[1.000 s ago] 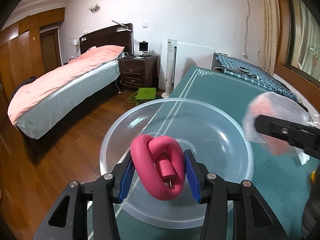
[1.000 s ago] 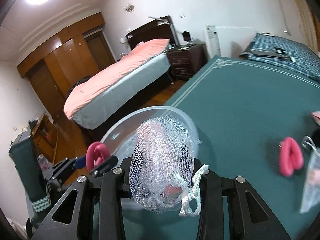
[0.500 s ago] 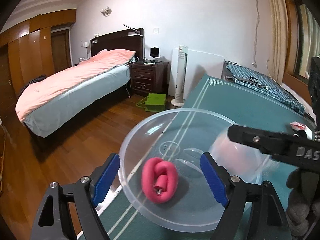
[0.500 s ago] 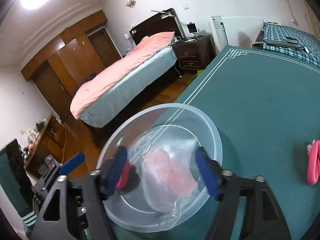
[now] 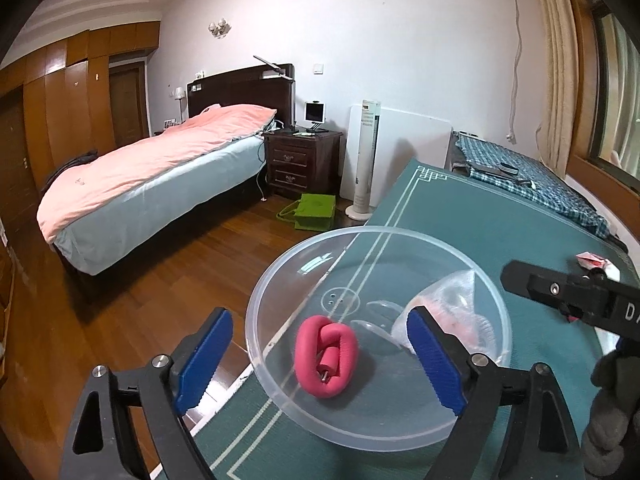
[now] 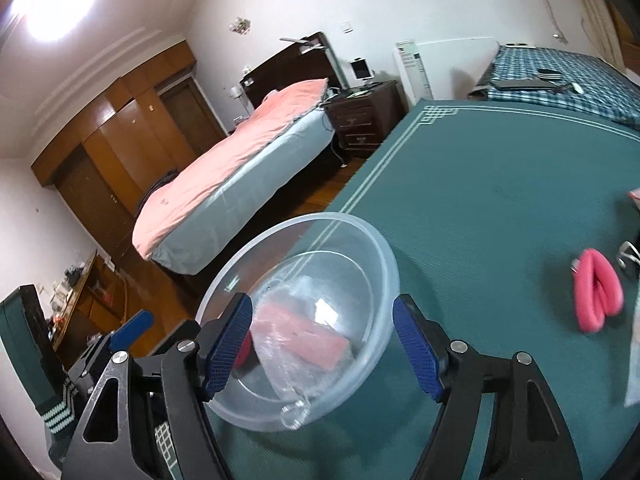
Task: Organize objects
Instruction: 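Open both grippers to drop the curler and mesh bag into the bowl, then move the right gripper to the orange-yellow block and grasp it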
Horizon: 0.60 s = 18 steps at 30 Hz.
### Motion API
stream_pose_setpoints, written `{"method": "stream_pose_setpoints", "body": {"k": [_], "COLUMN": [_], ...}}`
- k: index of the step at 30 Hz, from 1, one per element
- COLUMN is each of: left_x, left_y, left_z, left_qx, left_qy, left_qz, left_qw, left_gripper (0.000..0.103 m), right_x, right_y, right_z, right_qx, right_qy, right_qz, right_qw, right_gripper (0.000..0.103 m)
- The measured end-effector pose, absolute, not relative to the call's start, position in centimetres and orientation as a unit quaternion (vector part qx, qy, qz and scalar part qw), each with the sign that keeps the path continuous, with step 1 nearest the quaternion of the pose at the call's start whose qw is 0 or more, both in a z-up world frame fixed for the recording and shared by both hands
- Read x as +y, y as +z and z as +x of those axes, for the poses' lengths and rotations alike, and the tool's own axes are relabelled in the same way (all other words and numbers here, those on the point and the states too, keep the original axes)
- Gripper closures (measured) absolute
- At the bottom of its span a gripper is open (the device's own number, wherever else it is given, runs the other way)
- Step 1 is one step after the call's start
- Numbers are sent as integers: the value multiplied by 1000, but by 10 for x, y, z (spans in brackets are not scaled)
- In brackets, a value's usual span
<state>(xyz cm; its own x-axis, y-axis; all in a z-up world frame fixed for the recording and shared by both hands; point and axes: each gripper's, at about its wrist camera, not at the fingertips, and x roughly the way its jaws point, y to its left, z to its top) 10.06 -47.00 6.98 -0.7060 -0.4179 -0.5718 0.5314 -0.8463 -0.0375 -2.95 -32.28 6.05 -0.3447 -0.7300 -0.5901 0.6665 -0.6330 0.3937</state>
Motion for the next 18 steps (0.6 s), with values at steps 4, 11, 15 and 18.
{"method": "stream_pose_setpoints", "body": {"k": [4, 11, 15, 18], "left_x": [-463, -445, -433, -426], "left_y": [72, 76, 79, 81], "left_z": [101, 97, 94, 93], "left_qx": [99, 92, 87, 85], "left_qy": [-921, -927, -929, -931], "left_qz": [281, 280, 281, 279], "left_qw": [251, 234, 226, 219], "left_gripper": [11, 5, 3, 2], "right_x": [-302, -265, -244, -226], "right_y": [61, 60, 62, 61], "right_z": [-24, -14, -7, 0], "right_qx": [-51, -54, -48, -44], "right_qy": [-830, -851, -866, -877], "right_qz": [380, 370, 359, 351], "right_qw": [405, 368, 344, 324], "right_gripper": [29, 29, 29, 29]}}
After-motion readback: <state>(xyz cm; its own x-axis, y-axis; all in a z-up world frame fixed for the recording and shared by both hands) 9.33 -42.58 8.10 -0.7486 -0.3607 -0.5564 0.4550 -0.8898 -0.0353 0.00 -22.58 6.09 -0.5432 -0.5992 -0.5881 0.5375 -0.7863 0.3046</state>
